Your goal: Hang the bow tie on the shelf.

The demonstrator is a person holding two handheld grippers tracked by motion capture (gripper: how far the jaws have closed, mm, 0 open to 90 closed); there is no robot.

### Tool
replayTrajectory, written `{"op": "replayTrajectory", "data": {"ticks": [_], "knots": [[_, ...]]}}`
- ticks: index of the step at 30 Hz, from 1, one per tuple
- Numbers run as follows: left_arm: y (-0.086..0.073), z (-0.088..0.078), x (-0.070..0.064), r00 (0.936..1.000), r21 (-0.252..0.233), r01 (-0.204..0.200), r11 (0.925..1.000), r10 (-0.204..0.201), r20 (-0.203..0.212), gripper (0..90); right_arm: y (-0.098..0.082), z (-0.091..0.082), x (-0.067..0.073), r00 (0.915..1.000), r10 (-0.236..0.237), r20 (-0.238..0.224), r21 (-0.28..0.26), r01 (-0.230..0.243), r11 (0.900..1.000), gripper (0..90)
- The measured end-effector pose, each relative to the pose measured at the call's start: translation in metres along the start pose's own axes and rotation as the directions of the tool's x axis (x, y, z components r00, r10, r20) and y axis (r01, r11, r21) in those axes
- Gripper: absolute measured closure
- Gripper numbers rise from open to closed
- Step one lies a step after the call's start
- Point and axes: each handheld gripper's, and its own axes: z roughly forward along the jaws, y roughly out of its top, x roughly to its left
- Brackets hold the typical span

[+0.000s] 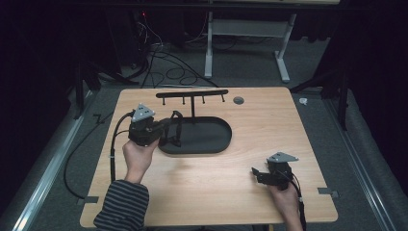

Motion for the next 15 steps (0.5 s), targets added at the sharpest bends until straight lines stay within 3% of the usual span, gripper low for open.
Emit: {"op": "replayTrajectory", "data": {"ticks": [15], "knots": [[0.016, 0.005, 0.016, 0.9985, -0.011, 0.013, 0.9998, -0.014, -0.053, 87.9, 0.0, 0.0, 0.0, 1.0, 0.0, 0.0, 0.0, 0.0, 1.0, 26.7]]}}
